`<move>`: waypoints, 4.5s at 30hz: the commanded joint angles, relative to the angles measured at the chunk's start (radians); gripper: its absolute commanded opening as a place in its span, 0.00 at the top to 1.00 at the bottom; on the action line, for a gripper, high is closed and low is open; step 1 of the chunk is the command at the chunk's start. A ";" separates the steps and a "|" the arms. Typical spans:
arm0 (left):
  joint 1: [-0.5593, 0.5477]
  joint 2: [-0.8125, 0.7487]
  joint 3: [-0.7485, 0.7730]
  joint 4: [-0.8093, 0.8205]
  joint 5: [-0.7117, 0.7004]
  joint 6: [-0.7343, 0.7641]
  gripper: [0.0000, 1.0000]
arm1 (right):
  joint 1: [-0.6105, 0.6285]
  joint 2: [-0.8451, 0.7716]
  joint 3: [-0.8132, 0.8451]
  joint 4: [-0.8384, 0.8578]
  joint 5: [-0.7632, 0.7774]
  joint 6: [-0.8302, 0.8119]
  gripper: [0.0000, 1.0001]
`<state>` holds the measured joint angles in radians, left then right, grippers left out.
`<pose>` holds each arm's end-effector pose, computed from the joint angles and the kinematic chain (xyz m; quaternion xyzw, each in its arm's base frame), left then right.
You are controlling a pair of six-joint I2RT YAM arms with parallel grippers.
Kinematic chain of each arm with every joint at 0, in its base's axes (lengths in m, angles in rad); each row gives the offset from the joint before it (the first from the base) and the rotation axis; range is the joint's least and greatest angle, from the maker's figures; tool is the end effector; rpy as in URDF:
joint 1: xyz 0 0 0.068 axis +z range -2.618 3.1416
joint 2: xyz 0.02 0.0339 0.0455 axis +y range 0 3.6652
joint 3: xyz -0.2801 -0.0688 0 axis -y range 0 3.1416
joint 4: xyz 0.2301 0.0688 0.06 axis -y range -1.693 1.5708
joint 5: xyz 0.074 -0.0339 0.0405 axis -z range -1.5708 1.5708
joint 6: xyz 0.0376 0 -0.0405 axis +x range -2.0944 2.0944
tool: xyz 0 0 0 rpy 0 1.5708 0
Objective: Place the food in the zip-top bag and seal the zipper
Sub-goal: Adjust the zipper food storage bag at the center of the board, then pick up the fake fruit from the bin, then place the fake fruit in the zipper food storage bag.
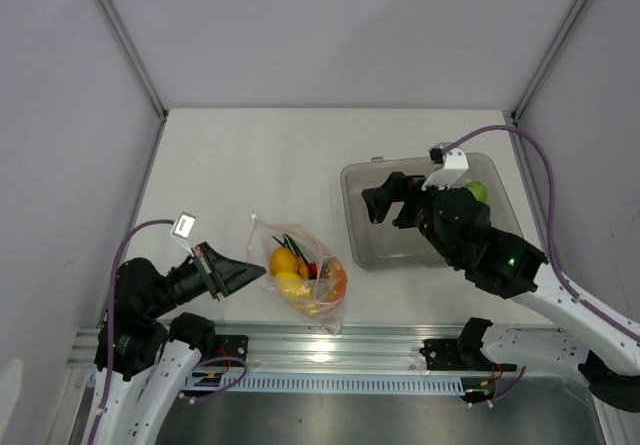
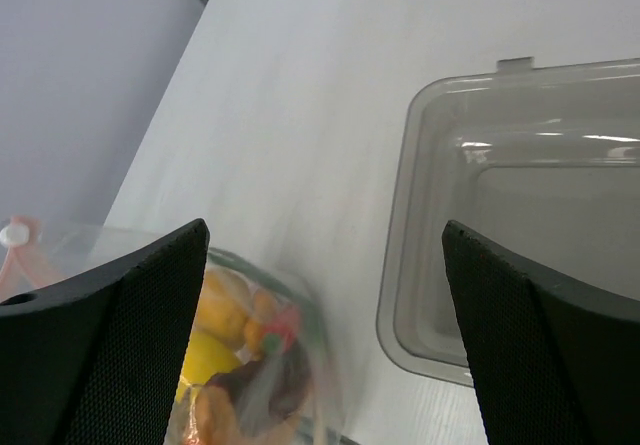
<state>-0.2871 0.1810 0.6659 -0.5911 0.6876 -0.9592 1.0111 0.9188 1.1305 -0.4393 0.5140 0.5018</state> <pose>0.0149 -0.0293 0.3133 -0.0181 0.7353 -0.5709 0.3649 0.1040 0.1312 0.4191 -0.0377 0.7725 0.2683 0.5742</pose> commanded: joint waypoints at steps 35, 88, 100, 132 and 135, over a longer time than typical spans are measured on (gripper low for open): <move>-0.004 0.117 -0.144 0.257 0.099 -0.007 0.99 | -1.000 0.485 -0.095 0.093 -0.120 0.147 0.01; -0.004 0.061 -0.173 0.234 0.092 -0.046 0.99 | -0.369 -0.124 -0.169 0.172 -1.043 -0.088 1.00; -0.004 0.035 -0.157 0.200 0.081 -0.052 1.00 | 0.211 0.086 -0.003 0.133 -0.821 -0.315 1.00; -0.004 0.031 -0.130 0.185 0.073 -0.050 1.00 | 0.280 0.307 0.198 0.018 -0.243 -0.209 0.01; -0.004 0.035 -0.124 0.188 0.072 -0.056 1.00 | 0.299 0.269 0.203 -0.001 -0.221 -0.207 0.01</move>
<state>-0.2878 0.2195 0.4961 -0.4141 0.7624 -0.9966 1.2869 1.2419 1.2842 -0.4183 0.2405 0.2878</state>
